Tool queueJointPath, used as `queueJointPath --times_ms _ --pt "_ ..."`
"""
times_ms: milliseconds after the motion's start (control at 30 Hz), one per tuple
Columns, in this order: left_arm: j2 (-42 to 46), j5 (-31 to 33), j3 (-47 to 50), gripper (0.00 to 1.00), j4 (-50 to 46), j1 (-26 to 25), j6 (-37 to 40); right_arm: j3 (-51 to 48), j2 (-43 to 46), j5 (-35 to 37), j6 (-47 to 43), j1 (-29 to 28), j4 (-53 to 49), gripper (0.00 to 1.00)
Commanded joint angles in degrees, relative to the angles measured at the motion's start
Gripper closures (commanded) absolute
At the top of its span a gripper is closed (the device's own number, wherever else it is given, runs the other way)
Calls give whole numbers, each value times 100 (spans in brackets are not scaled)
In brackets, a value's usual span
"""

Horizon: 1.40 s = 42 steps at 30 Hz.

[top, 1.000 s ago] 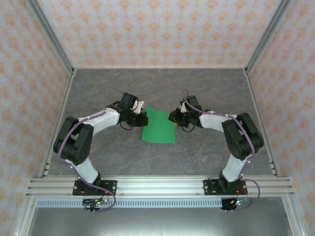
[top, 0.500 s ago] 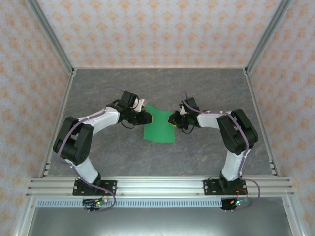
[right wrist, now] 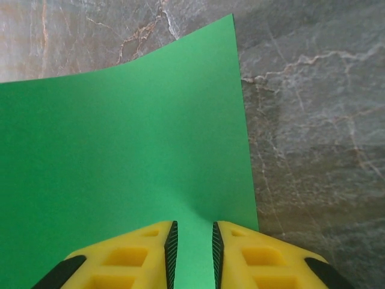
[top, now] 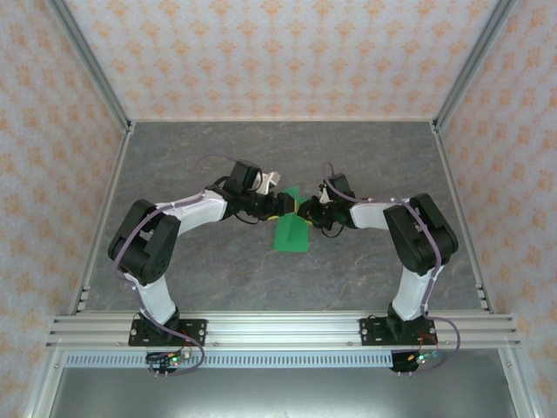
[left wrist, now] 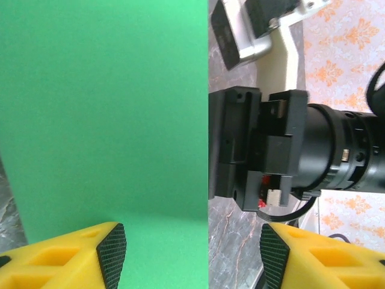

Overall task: Fold a paper plane with a square sheet of paper (fold left side to right side)
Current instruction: First fold in half a square sheet of paper at the center of the table.

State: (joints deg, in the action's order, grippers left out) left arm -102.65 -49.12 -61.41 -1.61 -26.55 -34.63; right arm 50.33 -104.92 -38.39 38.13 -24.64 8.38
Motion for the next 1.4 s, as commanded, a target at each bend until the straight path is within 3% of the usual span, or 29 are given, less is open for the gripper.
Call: queueJointPath --times_ms 0,133,267,400,667,967,1167,1367 --pt "-131 -89 -127 35 305 9 -214 -113 145 225 115 45 -29 68" --pt "-219 -45 -136 36 410 2 -283 -84 723 271 94 226 -225 54" --pt "-281 -35 -168 44 456 4 -307 -104 1222 294 -24 291 -460 43" --pt "-308 -27 -185 57 446 7 -273 -296 1321 -65 380 286 -29 44" --pt "-334 34 -161 69 442 1 -290 -474 1010 -536 959 176 944 56" --pt "-352 78 -154 73 425 0 -283 -470 921 -502 991 66 1051 62" --pt "-356 135 -164 76 325 0 -219 -499 1297 -86 740 70 636 61" --pt "-371 164 -174 78 328 2 -216 -530 1352 -216 734 71 655 60"
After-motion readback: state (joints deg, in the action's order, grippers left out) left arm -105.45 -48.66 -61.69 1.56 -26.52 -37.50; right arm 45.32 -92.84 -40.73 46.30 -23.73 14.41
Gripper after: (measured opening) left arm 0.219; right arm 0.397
